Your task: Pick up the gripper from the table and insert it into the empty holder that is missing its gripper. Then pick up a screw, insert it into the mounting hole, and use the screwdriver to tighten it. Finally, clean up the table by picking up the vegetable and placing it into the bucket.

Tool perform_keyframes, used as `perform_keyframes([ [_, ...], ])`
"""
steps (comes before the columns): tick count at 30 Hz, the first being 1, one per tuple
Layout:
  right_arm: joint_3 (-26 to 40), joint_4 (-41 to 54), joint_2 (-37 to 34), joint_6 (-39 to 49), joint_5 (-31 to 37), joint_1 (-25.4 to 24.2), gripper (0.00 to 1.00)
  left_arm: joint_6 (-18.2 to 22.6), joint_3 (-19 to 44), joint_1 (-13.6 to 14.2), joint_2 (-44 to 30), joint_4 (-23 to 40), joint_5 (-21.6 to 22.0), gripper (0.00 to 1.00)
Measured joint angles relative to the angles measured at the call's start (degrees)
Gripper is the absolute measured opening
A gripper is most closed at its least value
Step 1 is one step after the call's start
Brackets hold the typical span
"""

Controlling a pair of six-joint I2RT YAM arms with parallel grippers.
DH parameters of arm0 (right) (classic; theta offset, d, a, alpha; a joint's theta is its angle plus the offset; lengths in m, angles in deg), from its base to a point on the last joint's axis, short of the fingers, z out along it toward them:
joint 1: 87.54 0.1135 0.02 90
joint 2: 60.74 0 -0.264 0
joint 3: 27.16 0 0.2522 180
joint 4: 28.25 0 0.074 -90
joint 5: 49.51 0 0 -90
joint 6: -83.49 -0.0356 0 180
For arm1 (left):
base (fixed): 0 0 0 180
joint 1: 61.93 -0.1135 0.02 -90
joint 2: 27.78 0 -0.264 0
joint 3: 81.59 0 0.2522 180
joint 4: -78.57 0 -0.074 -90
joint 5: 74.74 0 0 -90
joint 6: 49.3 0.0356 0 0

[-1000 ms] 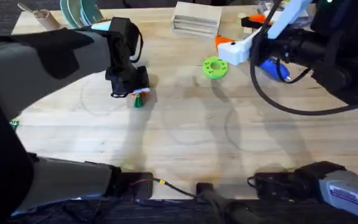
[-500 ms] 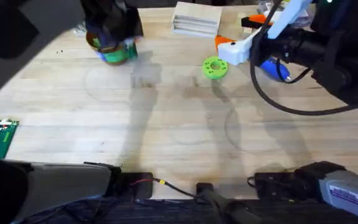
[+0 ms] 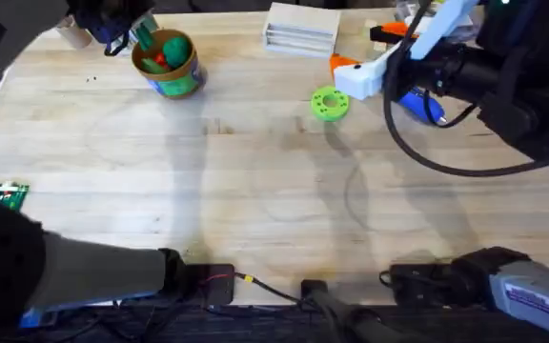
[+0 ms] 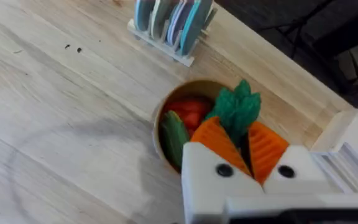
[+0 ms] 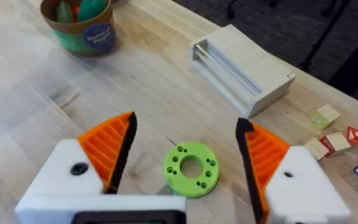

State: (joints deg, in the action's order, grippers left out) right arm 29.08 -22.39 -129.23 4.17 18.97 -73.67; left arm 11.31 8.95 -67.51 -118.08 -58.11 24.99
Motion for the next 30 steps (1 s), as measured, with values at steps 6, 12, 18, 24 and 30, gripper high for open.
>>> perform_keyframes([
  [6,0.0,0.0,0.0,0.0,0.0,0.0,0.991,-2.4,0.0,-0.3,-4.4,-1.5,-1.6,0.009],
  [12,0.0,0.0,0.0,0.0,0.0,0.0,0.991,-2.8,0.0,-0.3,-7.2,-1.2,-3.1,0.010],
  [18,0.0,0.0,0.0,0.0,0.0,0.0,0.991,-2.8,0.0,-0.3,-7.2,-0.7,-3.6,0.864],
  [24,0.0,0.3,0.0,0.0,0.0,0.0,0.991,-2.8,0.0,0.2,-6.4,0.2,-3.7,0.994],
  [30,0.0,5.3,0.0,0.0,0.0,0.0,0.991,2.2,0.0,2.2,-0.8,1.5,-3.7,0.995],
])
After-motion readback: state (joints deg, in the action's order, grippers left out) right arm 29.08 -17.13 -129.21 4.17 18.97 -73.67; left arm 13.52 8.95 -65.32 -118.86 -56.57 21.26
